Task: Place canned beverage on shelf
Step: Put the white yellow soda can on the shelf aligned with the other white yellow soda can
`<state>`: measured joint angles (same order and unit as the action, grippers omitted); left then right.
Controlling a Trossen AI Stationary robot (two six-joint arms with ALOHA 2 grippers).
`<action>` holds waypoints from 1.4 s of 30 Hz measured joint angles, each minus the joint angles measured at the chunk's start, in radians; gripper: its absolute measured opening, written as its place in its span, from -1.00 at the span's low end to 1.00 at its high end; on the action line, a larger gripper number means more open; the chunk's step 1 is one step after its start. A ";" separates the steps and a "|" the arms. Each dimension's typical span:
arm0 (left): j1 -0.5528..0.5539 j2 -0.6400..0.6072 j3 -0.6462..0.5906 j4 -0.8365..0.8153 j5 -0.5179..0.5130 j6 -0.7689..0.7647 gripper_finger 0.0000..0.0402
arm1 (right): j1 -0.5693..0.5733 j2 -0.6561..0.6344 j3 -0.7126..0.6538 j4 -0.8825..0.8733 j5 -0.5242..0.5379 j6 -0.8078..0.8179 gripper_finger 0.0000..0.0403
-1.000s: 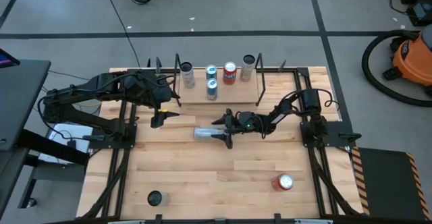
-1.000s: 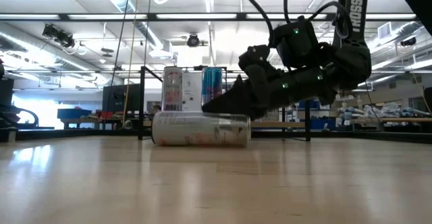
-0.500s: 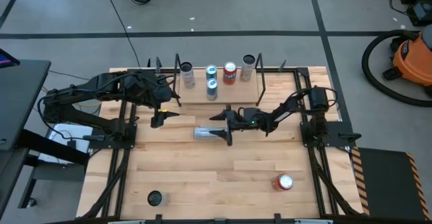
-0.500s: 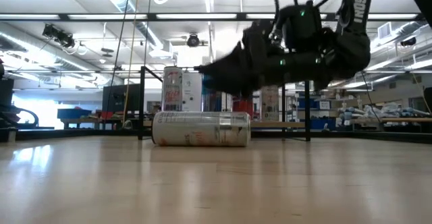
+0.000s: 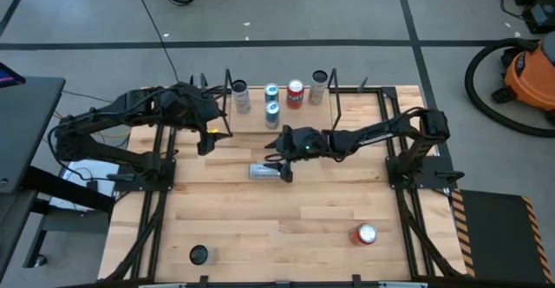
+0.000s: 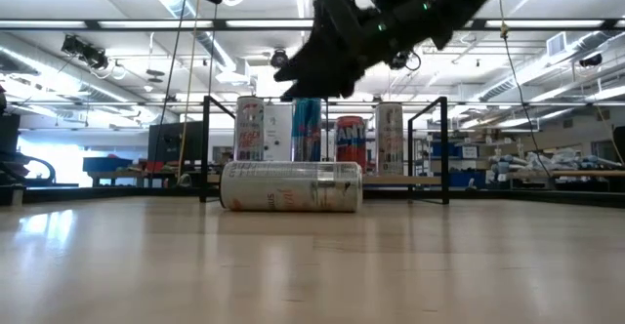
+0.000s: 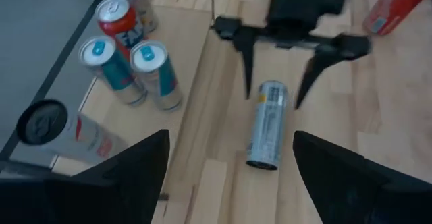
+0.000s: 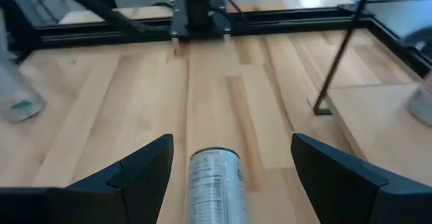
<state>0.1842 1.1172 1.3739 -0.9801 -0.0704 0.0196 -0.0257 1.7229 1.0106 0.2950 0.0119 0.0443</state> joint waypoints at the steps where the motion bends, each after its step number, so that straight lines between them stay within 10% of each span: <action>1: 0.008 0.000 0.000 -0.009 0.000 0.000 0.57 | 0.003 -0.001 0.018 -0.029 -0.003 -0.011 0.53; 18: 0.155 0.000 0.000 -0.046 -0.001 -0.009 0.57 | 0.008 0.132 0.247 -0.378 -0.042 -0.060 0.53; 42: 0.162 0.000 0.000 -0.072 0.000 -0.008 0.57 | 0.099 0.274 0.314 -0.392 0.126 -0.179 0.53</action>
<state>0.3458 1.1170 1.3739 -1.0525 -0.0704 0.0116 0.0731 1.9974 1.3246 -0.0969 0.1384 -0.1350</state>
